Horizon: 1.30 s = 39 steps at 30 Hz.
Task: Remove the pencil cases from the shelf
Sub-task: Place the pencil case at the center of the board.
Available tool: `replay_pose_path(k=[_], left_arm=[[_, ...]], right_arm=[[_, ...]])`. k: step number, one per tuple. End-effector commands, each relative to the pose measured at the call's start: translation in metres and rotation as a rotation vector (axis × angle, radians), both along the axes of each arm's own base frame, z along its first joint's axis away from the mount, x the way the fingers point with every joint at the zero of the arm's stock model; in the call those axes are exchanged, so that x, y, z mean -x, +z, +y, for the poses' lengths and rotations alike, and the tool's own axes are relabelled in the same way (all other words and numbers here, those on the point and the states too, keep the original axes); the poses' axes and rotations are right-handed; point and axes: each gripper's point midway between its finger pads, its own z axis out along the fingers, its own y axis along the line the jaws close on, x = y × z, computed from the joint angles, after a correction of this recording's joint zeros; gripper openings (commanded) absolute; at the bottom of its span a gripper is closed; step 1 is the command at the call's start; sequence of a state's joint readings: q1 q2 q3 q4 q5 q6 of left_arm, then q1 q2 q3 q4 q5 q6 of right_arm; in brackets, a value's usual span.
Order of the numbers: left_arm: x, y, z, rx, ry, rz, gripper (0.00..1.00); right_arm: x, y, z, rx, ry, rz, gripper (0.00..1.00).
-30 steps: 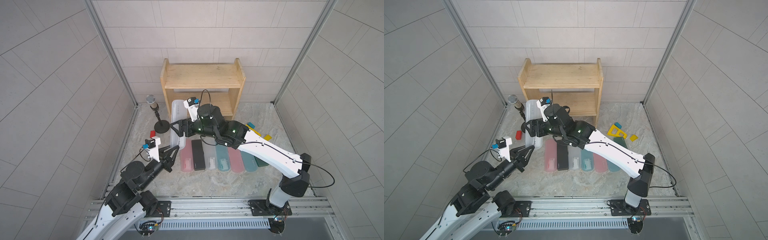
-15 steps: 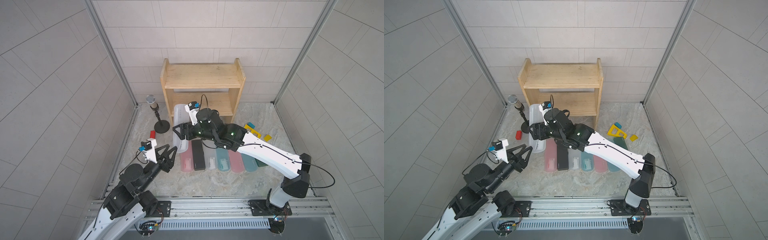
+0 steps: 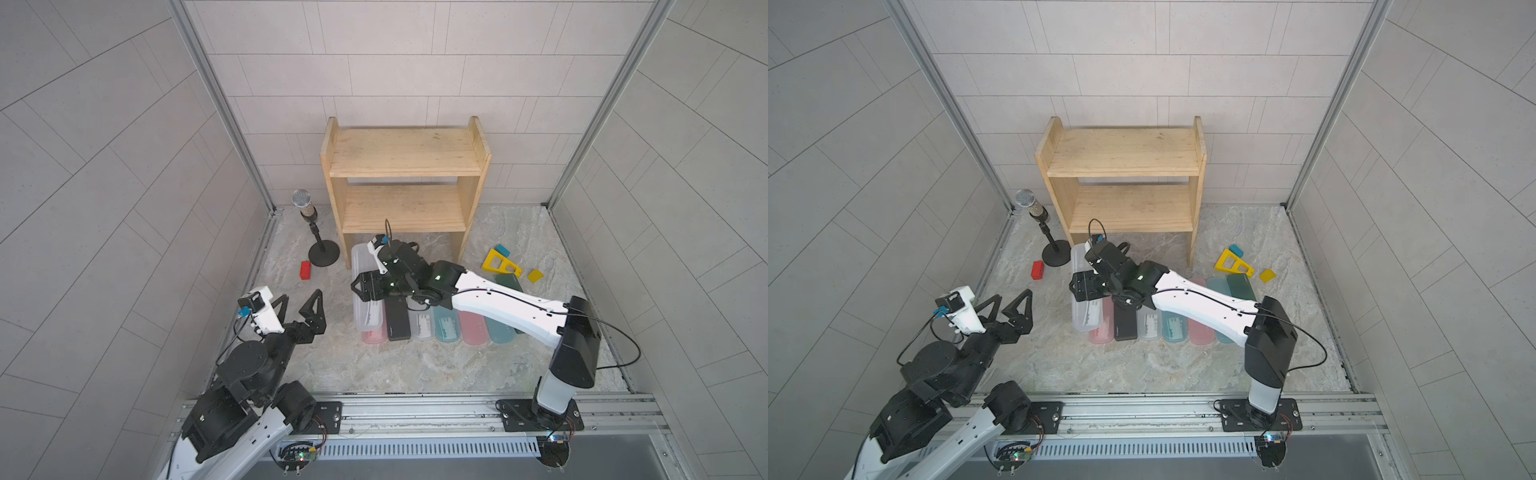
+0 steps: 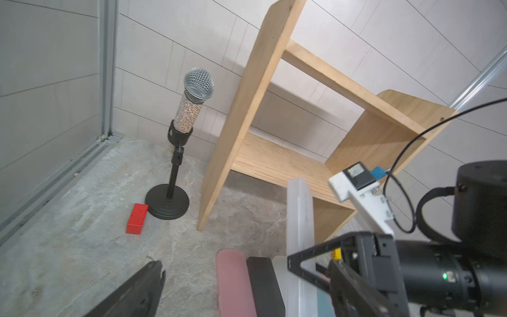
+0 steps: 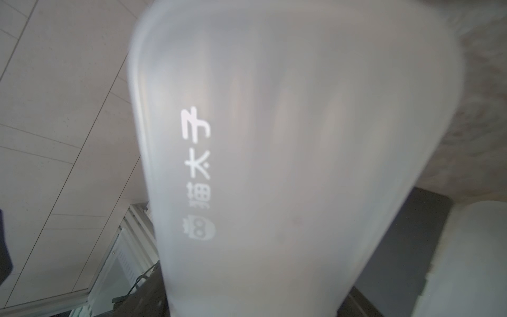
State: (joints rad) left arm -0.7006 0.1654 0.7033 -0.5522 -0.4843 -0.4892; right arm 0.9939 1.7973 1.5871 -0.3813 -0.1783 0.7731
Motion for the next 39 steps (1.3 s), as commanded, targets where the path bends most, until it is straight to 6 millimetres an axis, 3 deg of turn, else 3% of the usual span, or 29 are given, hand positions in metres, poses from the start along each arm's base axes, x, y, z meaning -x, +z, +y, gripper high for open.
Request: replay_pose_path(k=[1, 7, 13, 19, 25, 32, 39], left_arm=[[0.007, -0.002, 0.022, -0.044, 0.085, 0.022, 1.00], [0.013, 0.000, 0.029, -0.058, 0.100, 0.046, 1.00], [0.016, 0.003, 0.042, -0.130, 0.152, 0.083, 1.00], [0.022, 0.005, 0.048, -0.124, 0.156, 0.066, 1.00], [0.022, 0.001, 0.045, -0.121, 0.142, 0.077, 1.00], [0.020, -0.001, 0.042, -0.118, 0.133, 0.079, 1.00], [0.020, -0.002, 0.042, -0.117, 0.133, 0.080, 1.00]], right_arm=[[0.009, -0.014, 0.036, -0.083, 0.040, 0.096, 0.32], [-0.002, -0.044, 0.075, -0.114, 0.053, 0.172, 0.34], [-0.014, -0.072, 0.087, -0.079, 0.029, 0.198, 0.36], [-0.029, -0.105, 0.087, 0.057, -0.005, 0.197, 0.41], [-0.042, -0.131, 0.073, 0.143, -0.071, 0.198, 0.45], [-0.046, -0.154, 0.065, 0.192, -0.091, 0.215, 0.50], [-0.054, -0.160, 0.060, 0.206, -0.106, 0.213, 0.72]])
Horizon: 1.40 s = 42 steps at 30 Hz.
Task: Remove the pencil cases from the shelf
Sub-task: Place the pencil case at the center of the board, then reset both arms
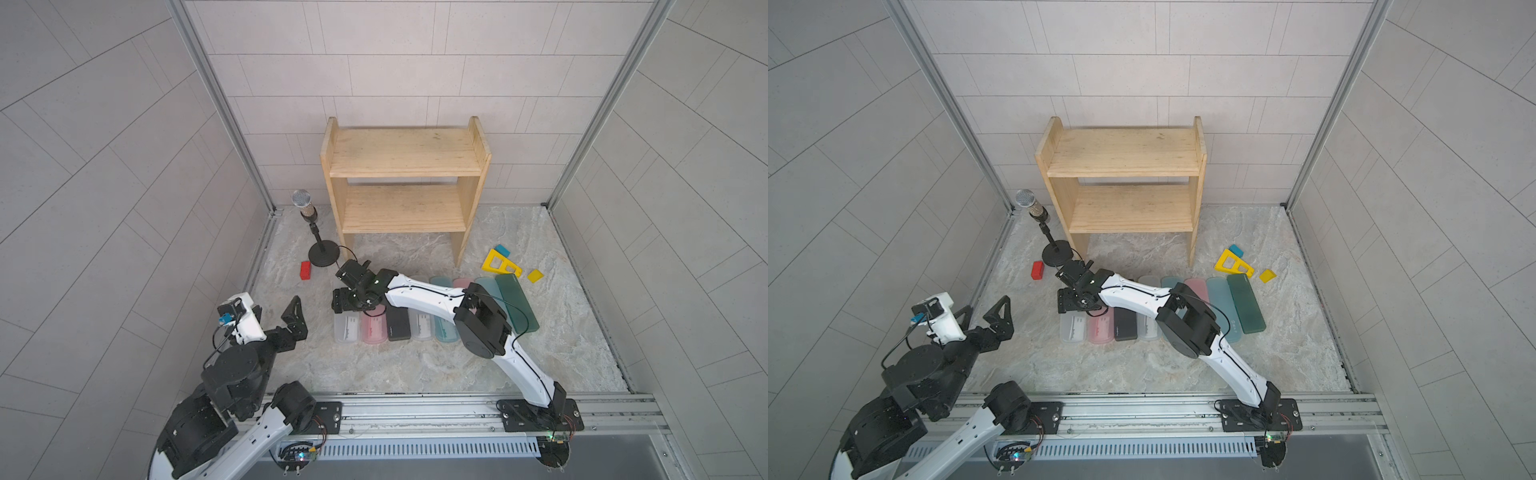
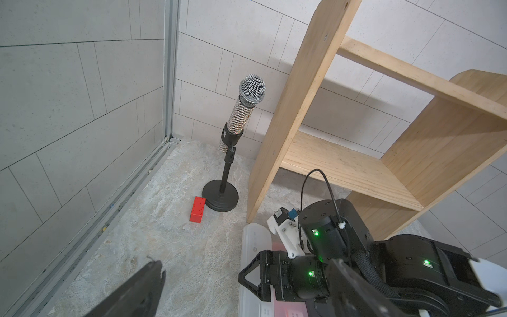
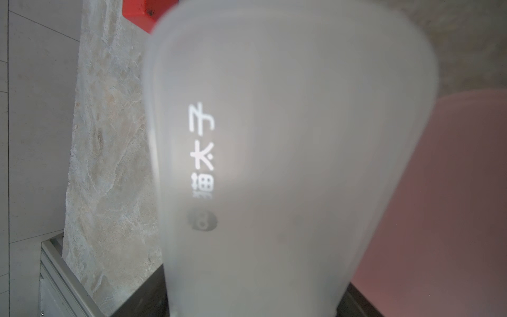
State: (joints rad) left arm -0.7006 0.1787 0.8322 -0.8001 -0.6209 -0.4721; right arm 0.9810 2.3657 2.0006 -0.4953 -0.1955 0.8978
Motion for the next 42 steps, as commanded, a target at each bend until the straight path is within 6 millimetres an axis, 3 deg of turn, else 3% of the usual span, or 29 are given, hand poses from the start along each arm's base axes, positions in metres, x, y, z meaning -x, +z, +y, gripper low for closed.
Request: replay_pose_path(k=[1, 17, 21, 24, 30, 33, 38, 42], left_arm=[[0.002, 0.000, 0.001, 0.003, 0.001, -0.005, 1.00], [0.002, 0.006, 0.001, 0.016, 0.001, -0.010, 1.00], [0.003, 0.015, 0.001, 0.027, -0.008, -0.021, 1.00], [0.000, 0.015, -0.004, 0.037, -0.022, -0.028, 1.00], [-0.030, 0.000, -0.041, -0.018, -0.096, 0.000, 1.00], [-0.053, 0.004, -0.065, -0.050, -0.126, -0.003, 1.00], [-0.093, -0.004, -0.088, -0.152, -0.101, 0.006, 1.00], [-0.124, -0.027, -0.085, -0.150, -0.084, 0.081, 1.00]], right_arm=[[-0.007, -0.003, -0.005, 0.031, -0.010, -0.024, 0.74], [-0.017, 0.030, -0.010, 0.006, -0.011, -0.089, 0.97], [-0.014, 0.056, -0.013, -0.024, -0.006, -0.114, 0.99], [-0.010, 0.081, -0.028, -0.046, -0.017, -0.170, 1.00], [-0.001, 0.143, -0.102, 0.060, -0.024, -0.401, 1.00], [0.011, 0.175, -0.157, 0.165, -0.043, -0.507, 1.00], [0.030, 0.216, -0.274, 0.223, -0.173, -0.604, 1.00], [0.040, 0.228, -0.372, 0.236, -0.352, -0.614, 1.00]])
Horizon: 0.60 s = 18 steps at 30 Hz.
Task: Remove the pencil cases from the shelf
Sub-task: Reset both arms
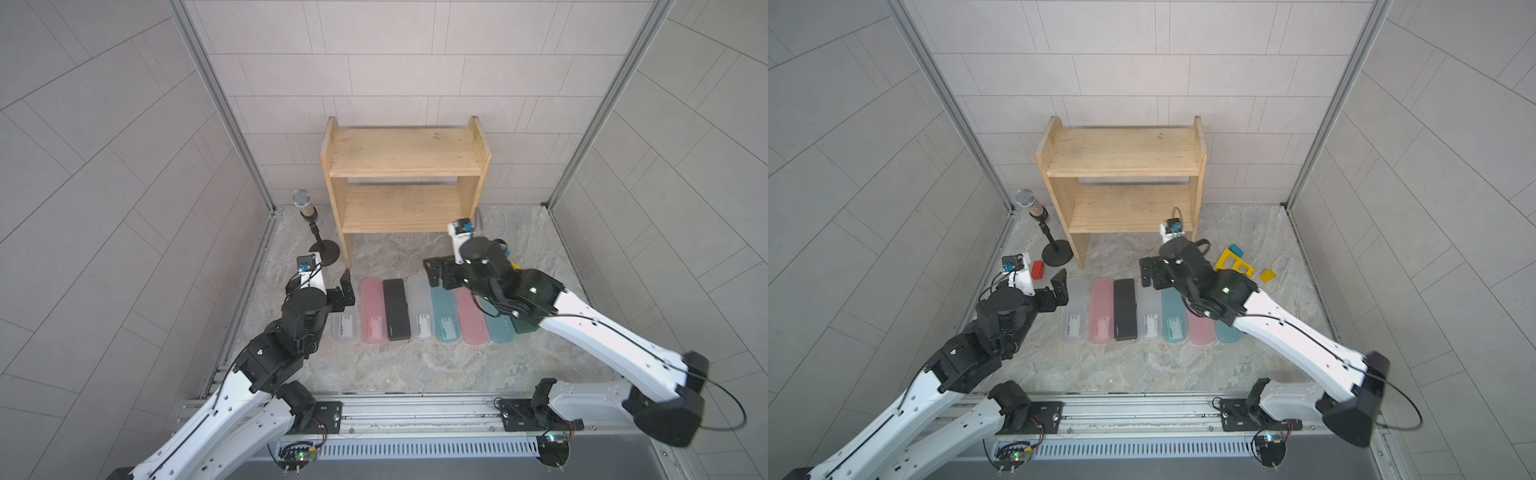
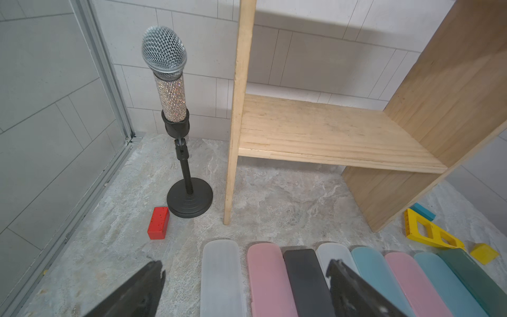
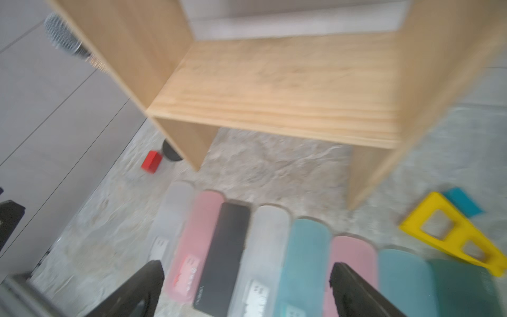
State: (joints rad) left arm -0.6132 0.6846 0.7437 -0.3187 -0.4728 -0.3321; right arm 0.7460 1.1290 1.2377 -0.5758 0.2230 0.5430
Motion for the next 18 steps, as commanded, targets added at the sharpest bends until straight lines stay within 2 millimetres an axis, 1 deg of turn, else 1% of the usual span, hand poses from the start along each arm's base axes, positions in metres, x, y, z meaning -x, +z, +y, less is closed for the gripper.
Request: replay_pose_path(k=[1, 2, 4, 5, 7, 8, 9, 11, 14, 18], left_arm=[[-0.026, -0.004, 0.007, 0.044, 0.014, -0.020, 1.00], [-0.032, -0.009, 0.014, 0.063, 0.029, -0.012, 1.00], [-0.040, -0.016, 0.029, 0.065, 0.068, -0.020, 1.00], [-0.042, -0.018, 0.038, 0.045, 0.089, -0.024, 1.00], [-0.044, -0.023, 0.053, 0.000, 0.128, -0.025, 1.00], [-0.045, -0.026, 0.061, -0.012, 0.152, -0.019, 1.00], [-0.048, -0.034, 0.068, -0.022, 0.174, 0.005, 1.00], [-0.052, -0.043, 0.080, -0.009, 0.213, 0.014, 1.00], [-0.057, -0.055, 0.089, -0.028, 0.243, 0.013, 1.00], [-0.065, -0.068, 0.098, -0.030, 0.268, 0.018, 1.00]], right_arm=[[0.011, -0.020, -0.078, 0.099, -0.146, 0.031, 1.00], [0.013, -0.020, -0.100, 0.093, -0.194, 0.029, 1.00], [0.016, -0.025, -0.130, 0.094, -0.257, 0.044, 1.00], [0.016, -0.030, -0.143, 0.097, -0.286, 0.060, 1.00], [0.012, -0.042, -0.159, 0.090, -0.319, 0.108, 1.00], [0.008, -0.049, -0.166, 0.075, -0.335, 0.138, 1.00], [0.005, -0.055, -0.171, 0.061, -0.346, 0.163, 1.00], [-0.005, -0.065, -0.181, 0.042, -0.380, 0.191, 1.00], [-0.017, -0.069, -0.196, 0.043, -0.429, 0.174, 1.00], [-0.034, -0.076, -0.206, 0.028, -0.457, 0.158, 1.00]])
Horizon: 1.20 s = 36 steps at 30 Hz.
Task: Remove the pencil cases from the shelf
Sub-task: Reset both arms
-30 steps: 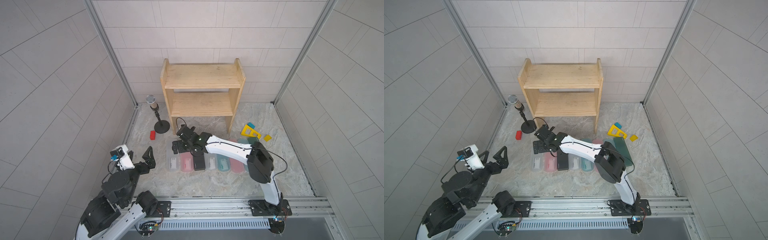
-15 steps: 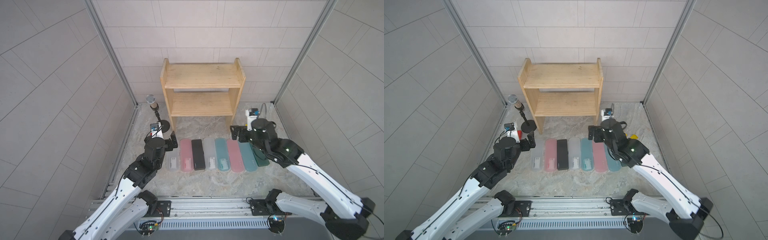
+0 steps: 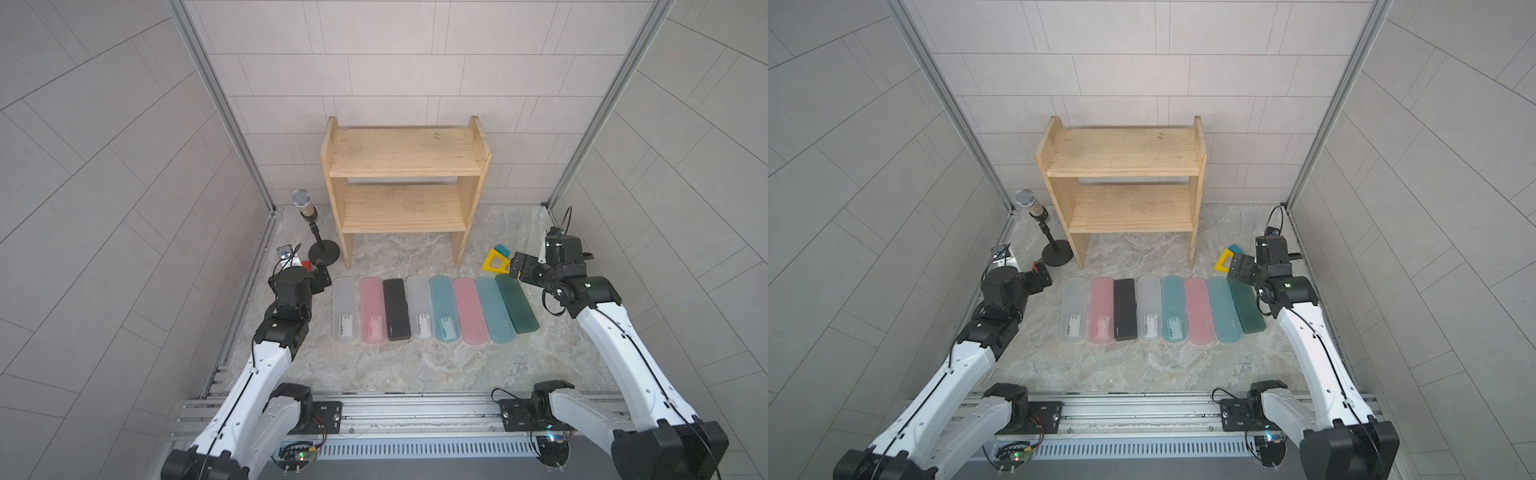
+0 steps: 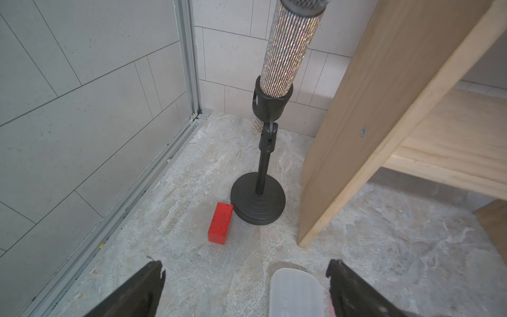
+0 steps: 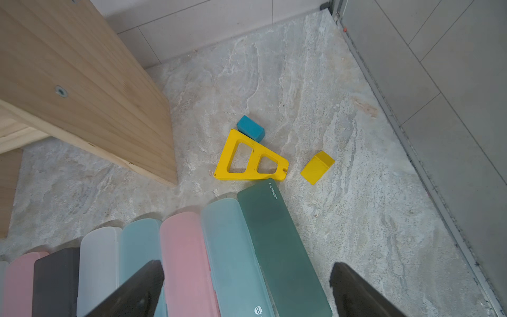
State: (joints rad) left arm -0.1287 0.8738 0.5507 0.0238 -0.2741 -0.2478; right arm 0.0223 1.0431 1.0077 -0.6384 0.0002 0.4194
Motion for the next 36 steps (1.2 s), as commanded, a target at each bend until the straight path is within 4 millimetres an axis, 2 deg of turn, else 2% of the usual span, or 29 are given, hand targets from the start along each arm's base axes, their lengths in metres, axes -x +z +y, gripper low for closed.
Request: replay_pose_path(k=[1, 8, 12, 19, 20, 22, 25, 31, 36], left_arm=[[-0.010, 0.003, 0.003, -0.021, -0.005, -0.051, 1.00], [-0.021, -0.012, 0.008, -0.045, -0.007, -0.053, 1.00], [-0.026, -0.021, 0.012, -0.058, -0.014, -0.074, 1.00], [-0.039, -0.055, 0.017, -0.101, -0.018, 0.000, 1.00], [-0.041, -0.058, 0.016, -0.099, -0.025, -0.009, 1.00], [-0.048, -0.060, 0.013, -0.102, -0.058, -0.051, 1.00], [-0.055, -0.073, 0.014, -0.117, -0.067, 0.006, 1.00], [-0.058, -0.093, 0.010, -0.135, -0.102, -0.035, 1.00], [-0.069, -0.117, -0.007, -0.139, -0.214, 0.015, 1.00]], right_arm=[[-0.018, 0.012, -0.003, 0.001, 0.012, -0.085, 1.00], [-0.035, -0.005, -0.017, 0.119, 0.014, -0.140, 1.00], [-0.042, -0.023, -0.028, 0.162, -0.003, -0.178, 1.00], [-0.057, -0.051, -0.026, 0.183, 0.028, -0.244, 1.00], [-0.060, -0.052, -0.027, 0.195, 0.030, -0.256, 1.00], [-0.060, -0.067, -0.031, 0.220, 0.027, -0.253, 1.00], [-0.065, -0.077, -0.038, 0.214, 0.000, -0.264, 1.00], [-0.079, -0.094, -0.031, 0.228, 0.061, -0.323, 1.00], [-0.074, -0.114, -0.032, 0.248, 0.065, -0.369, 1.00]])
